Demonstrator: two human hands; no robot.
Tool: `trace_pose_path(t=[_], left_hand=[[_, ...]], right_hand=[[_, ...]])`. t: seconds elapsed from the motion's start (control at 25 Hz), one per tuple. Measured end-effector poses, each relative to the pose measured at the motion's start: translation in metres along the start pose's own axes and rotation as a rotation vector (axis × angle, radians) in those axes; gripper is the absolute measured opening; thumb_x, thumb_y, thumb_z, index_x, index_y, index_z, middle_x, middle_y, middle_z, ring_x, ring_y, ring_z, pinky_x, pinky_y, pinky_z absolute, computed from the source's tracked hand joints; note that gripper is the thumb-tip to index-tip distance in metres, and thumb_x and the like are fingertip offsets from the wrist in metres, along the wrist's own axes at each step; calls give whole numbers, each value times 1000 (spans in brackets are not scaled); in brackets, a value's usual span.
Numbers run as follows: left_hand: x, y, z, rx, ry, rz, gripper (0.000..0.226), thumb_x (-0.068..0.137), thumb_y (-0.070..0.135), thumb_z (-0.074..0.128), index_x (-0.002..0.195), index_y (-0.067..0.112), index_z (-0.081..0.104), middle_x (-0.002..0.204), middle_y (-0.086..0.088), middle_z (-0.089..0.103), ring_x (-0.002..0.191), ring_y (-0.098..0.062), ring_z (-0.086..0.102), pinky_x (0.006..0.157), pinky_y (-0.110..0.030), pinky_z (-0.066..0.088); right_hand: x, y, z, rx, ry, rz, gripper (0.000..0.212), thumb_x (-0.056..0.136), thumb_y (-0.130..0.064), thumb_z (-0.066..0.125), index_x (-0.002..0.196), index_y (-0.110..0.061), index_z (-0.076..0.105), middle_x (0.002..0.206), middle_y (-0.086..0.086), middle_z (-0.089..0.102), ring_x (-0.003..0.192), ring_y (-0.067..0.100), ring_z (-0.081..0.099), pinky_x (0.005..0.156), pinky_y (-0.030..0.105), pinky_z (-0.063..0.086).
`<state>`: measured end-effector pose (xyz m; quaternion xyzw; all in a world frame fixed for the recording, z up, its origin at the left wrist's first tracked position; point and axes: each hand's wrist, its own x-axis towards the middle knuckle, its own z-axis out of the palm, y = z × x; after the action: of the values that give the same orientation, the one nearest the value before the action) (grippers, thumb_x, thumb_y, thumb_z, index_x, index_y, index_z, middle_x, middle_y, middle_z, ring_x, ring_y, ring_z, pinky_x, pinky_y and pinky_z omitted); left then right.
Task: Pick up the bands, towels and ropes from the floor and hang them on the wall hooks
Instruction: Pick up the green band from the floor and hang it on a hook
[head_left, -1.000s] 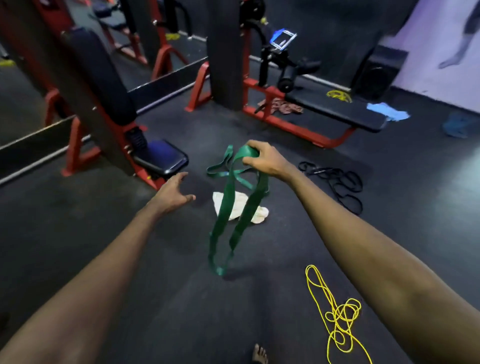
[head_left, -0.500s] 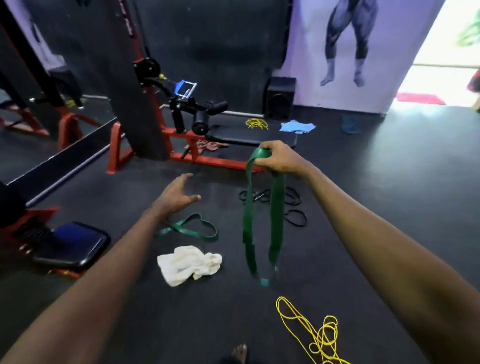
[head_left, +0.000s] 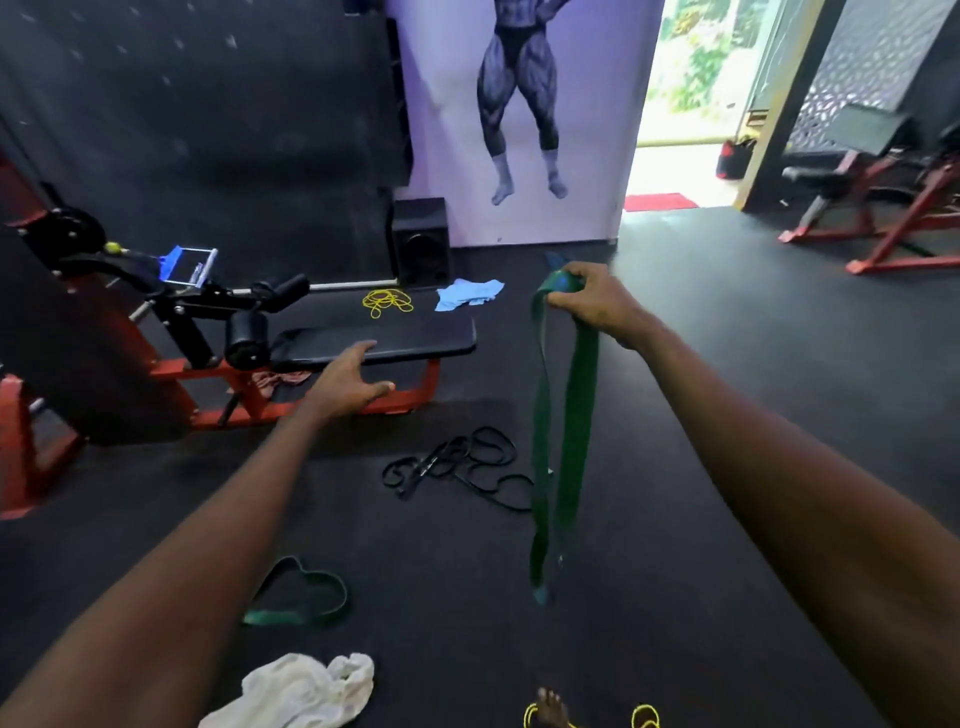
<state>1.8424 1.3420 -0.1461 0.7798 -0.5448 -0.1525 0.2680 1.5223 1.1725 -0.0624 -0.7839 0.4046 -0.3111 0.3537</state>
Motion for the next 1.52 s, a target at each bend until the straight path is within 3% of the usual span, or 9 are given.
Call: trace_pose_path(t=[0.16, 0.28, 0.44, 0.68, 0.84, 1.04, 1.2, 1.36, 1.52], left_hand=[[113, 26, 16, -22, 17, 11, 78, 82, 24, 77, 147, 11, 37, 144, -17, 46, 134, -26, 45, 107, -32, 35], [194, 48, 24, -20, 13, -6, 79, 80, 26, 79, 147, 11, 38, 144, -17, 47, 133, -26, 46, 107, -32, 35], [298, 72, 33, -39, 51, -3, 76, 82, 26, 77, 146, 11, 39, 144, -15, 47, 133, -25, 46, 105, -30, 35], [463, 58, 30, -37, 120, -23, 72, 81, 17, 78, 142, 6, 42, 138, -16, 52, 126, -25, 51, 95, -19, 32], [577, 44, 20, -27, 126, -48, 76, 80, 20, 79, 144, 4, 41, 143, -15, 49, 131, -26, 47, 103, -25, 34], [701, 36, 6, -5, 166, -70, 79, 80, 23, 80, 145, 5, 39, 144, -17, 46, 132, -29, 46, 108, -34, 35], [796, 24, 9, 14, 214, -123, 79, 80, 24, 80, 145, 6, 39, 144, -18, 47, 131, -29, 47, 108, -36, 37], [876, 21, 24, 37, 268, -201, 76, 80, 23, 79, 143, 6, 41, 143, -16, 48, 131, -29, 47, 106, -32, 36], [957, 31, 25, 47, 304, -276, 75, 81, 23, 78, 144, 6, 41, 144, -15, 48, 132, -29, 47, 106, -30, 35]], right_hand=[[103, 51, -28, 14, 36, -5, 12, 82, -32, 73, 89, -23, 68, 84, -5, 66, 79, 9, 59, 76, 27, 50], [179, 78, -48, 43, 45, 11, 15, 82, -35, 73, 88, -22, 69, 82, -5, 67, 76, 8, 60, 75, 27, 50], [289, 106, -69, 15, 28, 4, 22, 78, -40, 74, 87, -21, 70, 85, 0, 71, 87, 22, 69, 85, 41, 56], [461, 140, -71, -14, -25, -58, 13, 84, -35, 73, 86, -24, 66, 85, 2, 68, 86, 20, 66, 87, 44, 56], [578, 163, -65, 29, -24, -67, 17, 84, -33, 74, 90, -20, 67, 89, 4, 69, 91, 25, 67, 89, 45, 56], [714, 183, -62, 54, -52, -86, 29, 84, -34, 74, 100, -11, 68, 95, 8, 70, 83, 16, 62, 80, 34, 54], [834, 212, -50, 24, -108, -148, 28, 84, -28, 74, 97, -4, 67, 83, 6, 64, 72, 12, 56, 64, 26, 46], [952, 250, -37, 35, -112, -195, 27, 79, -34, 77, 90, -10, 69, 81, 3, 69, 75, 15, 64, 71, 35, 53], [1060, 264, -28, 48, -235, -222, 23, 80, -31, 79, 85, -12, 68, 72, -3, 64, 68, 11, 59, 64, 27, 48]])
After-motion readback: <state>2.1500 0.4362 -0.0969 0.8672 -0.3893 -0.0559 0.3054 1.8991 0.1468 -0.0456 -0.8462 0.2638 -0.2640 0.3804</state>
